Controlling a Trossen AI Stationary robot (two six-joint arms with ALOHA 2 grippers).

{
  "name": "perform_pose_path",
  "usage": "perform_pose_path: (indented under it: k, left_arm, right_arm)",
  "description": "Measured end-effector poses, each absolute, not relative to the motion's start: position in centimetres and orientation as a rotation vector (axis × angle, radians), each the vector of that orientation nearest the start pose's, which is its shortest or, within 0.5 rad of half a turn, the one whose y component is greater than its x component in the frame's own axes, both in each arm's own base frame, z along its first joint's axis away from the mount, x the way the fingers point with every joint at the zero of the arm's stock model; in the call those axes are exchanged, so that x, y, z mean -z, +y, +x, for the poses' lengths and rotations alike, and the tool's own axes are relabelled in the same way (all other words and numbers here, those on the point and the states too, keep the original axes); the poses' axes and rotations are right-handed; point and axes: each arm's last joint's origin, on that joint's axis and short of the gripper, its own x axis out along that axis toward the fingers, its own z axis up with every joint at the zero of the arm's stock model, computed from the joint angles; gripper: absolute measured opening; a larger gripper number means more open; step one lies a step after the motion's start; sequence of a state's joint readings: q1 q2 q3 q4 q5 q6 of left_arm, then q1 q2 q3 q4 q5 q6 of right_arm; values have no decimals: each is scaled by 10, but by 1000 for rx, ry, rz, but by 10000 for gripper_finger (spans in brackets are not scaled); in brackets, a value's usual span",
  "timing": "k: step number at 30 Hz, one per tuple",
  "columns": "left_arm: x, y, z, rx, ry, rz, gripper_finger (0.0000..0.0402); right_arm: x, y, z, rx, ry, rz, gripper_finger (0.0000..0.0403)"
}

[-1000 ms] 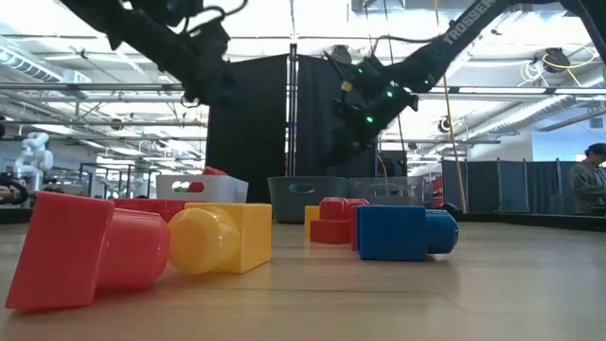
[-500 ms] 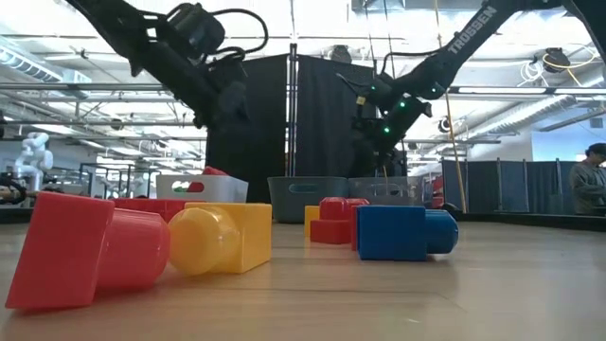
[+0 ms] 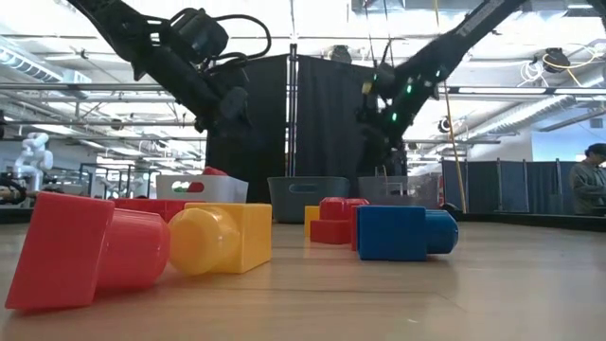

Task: Sort blocks by size
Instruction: Adjust the black bin

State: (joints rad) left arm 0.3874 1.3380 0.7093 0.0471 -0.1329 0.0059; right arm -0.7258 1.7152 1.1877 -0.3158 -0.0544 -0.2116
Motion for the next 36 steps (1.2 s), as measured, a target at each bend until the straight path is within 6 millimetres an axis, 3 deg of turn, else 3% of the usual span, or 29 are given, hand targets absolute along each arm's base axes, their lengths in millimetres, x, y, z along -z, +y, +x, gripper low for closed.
perform_pose_path:
  k: [4, 7, 12, 17, 23, 36]
  left_arm:
    - [-212, 106, 251, -503, 588, -69, 251]
    - [-212, 106, 251, -503, 588, -69, 251]
    - [-212, 106, 251, -503, 588, -69, 251]
    - [-212, 106, 251, -502, 588, -69, 251]
    - [-212, 106, 251, -503, 588, -70, 251]
    - [-212, 106, 252, -497, 580, -99, 251]
  right_arm:
    - [-250, -222, 264, 539, 836, 122, 194]
    - [-259, -214, 250, 549, 896, 145, 194]
    - [-247, -211, 228, 564, 1087, 300, 194]
    - [-238, -206, 221, 569, 1153, 361, 194]
    - [-224, -217, 214, 592, 1130, 342, 194]
    - [-224, -247, 183, 668, 1105, 313, 194]
